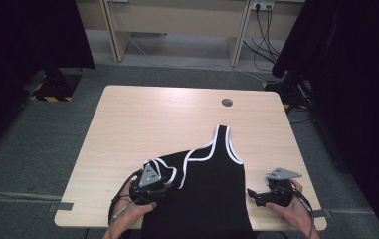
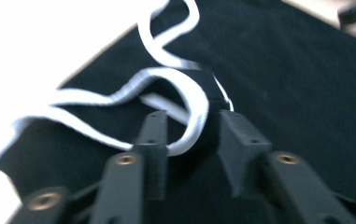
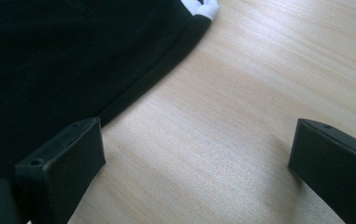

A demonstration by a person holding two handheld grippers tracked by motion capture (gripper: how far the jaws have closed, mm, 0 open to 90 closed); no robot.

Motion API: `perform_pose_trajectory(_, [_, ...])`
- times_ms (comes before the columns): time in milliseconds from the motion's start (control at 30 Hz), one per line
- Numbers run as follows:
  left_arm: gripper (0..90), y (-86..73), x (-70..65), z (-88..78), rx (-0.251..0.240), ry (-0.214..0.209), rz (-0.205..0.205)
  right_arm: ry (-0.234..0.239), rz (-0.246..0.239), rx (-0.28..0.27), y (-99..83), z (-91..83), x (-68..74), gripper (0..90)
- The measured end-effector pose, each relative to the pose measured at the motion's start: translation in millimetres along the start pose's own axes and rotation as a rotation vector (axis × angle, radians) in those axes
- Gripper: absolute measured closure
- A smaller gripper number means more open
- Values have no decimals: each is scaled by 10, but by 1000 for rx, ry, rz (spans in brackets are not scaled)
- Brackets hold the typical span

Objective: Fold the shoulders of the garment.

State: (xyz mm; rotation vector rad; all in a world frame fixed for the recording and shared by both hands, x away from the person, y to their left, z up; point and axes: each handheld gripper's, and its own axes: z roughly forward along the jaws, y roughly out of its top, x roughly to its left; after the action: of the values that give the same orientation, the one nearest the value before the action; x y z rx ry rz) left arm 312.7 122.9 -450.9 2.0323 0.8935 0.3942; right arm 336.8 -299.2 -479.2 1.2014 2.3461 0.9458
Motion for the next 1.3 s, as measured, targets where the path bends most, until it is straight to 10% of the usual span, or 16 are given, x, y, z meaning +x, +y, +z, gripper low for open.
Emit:
perform_pose_trajectory(367, [448,369,31,235,-41,9,-14,0,0,0,0,0,0,38])
perform_pose_trajectory(733, [388,-58,28,385,102,75,3,0,0,0,0,0,0,38])
perform_pose_trajectory(1300, [178,-135,-23,47,27,50,-48,44,20,-32,83,-90,-36,148])
